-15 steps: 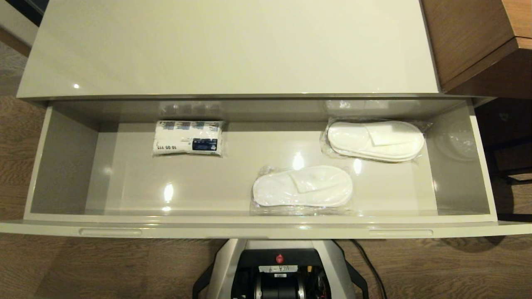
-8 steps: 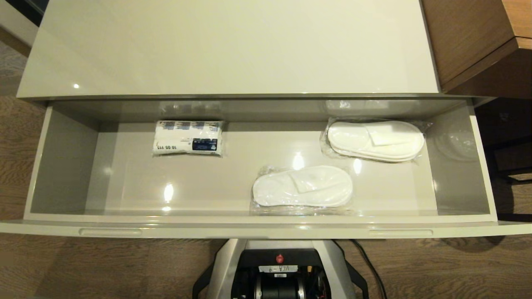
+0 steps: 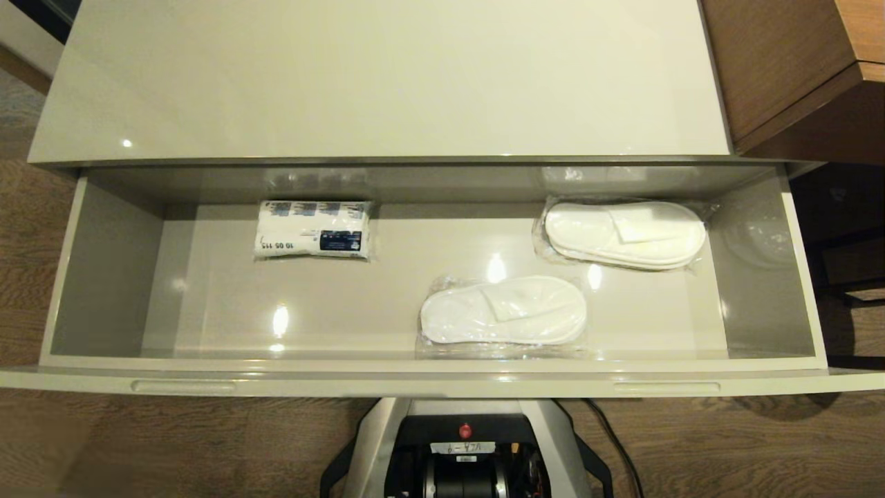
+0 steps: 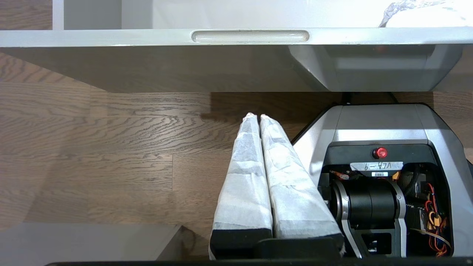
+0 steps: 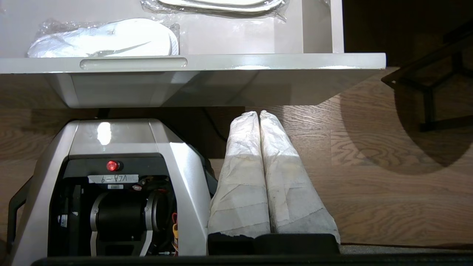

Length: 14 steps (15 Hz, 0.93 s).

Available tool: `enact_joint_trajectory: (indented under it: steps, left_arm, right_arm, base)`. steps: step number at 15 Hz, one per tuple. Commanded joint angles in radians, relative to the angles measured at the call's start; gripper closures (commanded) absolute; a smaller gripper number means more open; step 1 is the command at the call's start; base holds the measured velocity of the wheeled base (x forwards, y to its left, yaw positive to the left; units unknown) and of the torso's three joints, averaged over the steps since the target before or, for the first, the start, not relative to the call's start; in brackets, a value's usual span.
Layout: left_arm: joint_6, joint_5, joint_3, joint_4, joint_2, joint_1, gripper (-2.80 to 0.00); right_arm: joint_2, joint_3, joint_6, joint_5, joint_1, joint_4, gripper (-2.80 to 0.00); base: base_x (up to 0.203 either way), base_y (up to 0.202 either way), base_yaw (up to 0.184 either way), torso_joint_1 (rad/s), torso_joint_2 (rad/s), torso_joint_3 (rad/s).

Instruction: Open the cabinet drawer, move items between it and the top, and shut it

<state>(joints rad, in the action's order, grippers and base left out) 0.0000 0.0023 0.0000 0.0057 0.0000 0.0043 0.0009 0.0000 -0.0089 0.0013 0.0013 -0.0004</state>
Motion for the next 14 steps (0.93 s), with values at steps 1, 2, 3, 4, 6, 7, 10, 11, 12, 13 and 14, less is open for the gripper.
enact_joint_trajectory:
  steps: [1,2,3,4,6,7,10,11,12,13,14]
  left_arm:
    - [0.000,0.001,0.000,0.000,0.002,0.000,0.00]
    - [0.000,0.001,0.000,0.000,0.002,0.000,0.00]
    - [0.000,0.001,0.000,0.000,0.002,0.000,0.00]
    - [0.000,0.001,0.000,0.000,0.002,0.000,0.00]
    - [0.000,0.001,0.000,0.000,0.002,0.000,0.00]
    - [0.000,0.001,0.000,0.000,0.002,0.000,0.00]
    - [0.000,0.001,0.000,0.000,0.002,0.000,0.00]
    - [0.000,0.001,0.000,0.000,0.002,0.000,0.00]
    - [0.002,0.001,0.000,0.000,0.002,0.000,0.00]
    - [0.000,0.001,0.000,0.000,0.001,0.000,0.00]
    - [0.001,0.001,0.000,0.000,0.002,0.000,0.00]
  right_arm:
    - [0.001,0.002,0.000,0.000,-0.001,0.000,0.00]
    - [0.001,0.002,0.000,0.000,-0.001,0.000,0.00]
    - [0.001,0.002,0.000,0.000,-0.001,0.000,0.00]
    - [0.001,0.002,0.000,0.000,-0.001,0.000,0.00]
    - [0.001,0.002,0.000,0.000,0.000,0.000,0.00]
    - [0.001,0.002,0.000,0.000,-0.001,0.000,0.00]
    - [0.001,0.002,0.000,0.000,-0.001,0.000,0.00]
    - [0.001,0.002,0.000,0.000,-0.001,0.000,0.00]
    - [0.001,0.002,0.000,0.000,0.000,0.000,0.00]
    - [0.001,0.002,0.000,0.000,-0.001,0.000,0.00]
    - [0.001,0.002,0.000,0.000,-0.001,-0.001,0.00]
  base:
    - [0.000,0.000,0.000,0.000,0.00,0.000]
    - [0.000,0.000,0.000,0.000,0.00,0.000]
    - [0.000,0.000,0.000,0.000,0.00,0.000]
    - [0.000,0.000,0.000,0.000,0.00,0.000]
    - [0.000,0.000,0.000,0.000,0.00,0.000]
    - [0.000,0.000,0.000,0.000,0.00,0.000]
    - [0.000,0.000,0.000,0.000,0.00,0.000]
    - [0.000,0.000,0.000,0.000,0.00,0.000]
    - [0.000,0.000,0.000,0.000,0.00,0.000]
    - [0.000,0.000,0.000,0.000,0.00,0.000]
    - [0.000,0.000,0.000,0.000,0.00,0.000]
